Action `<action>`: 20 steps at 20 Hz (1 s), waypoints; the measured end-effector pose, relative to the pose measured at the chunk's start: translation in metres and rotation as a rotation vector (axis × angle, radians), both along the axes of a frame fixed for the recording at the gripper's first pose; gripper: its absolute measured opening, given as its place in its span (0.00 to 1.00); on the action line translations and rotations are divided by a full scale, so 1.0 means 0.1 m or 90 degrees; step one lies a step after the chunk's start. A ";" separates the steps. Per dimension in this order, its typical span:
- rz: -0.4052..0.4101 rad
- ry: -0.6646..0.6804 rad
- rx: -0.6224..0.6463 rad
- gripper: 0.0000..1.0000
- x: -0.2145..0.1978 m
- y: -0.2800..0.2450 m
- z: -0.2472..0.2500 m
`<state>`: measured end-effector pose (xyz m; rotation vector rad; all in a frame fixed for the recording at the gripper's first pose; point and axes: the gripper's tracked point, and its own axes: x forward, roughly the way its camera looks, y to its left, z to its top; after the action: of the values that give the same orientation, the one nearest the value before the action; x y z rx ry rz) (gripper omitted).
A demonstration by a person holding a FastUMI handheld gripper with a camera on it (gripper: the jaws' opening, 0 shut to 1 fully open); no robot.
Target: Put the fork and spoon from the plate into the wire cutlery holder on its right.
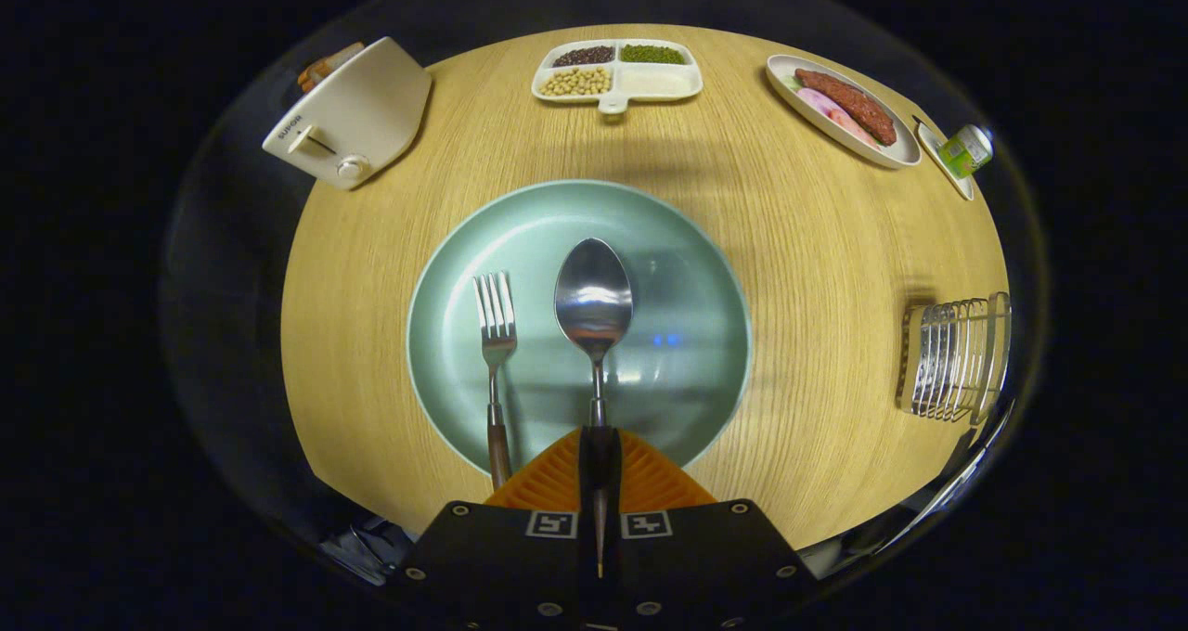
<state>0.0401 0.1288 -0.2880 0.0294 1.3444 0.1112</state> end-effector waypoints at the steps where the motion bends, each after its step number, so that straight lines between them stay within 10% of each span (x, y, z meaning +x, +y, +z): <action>1: -0.005 -0.010 0.009 0.02 0.00 -0.09 0.11; 20: -0.053 0.055 -0.114 0.03 -0.53 -2.57 0.87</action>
<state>-0.0127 -0.1281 -0.2014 -0.0609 1.4330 -0.0819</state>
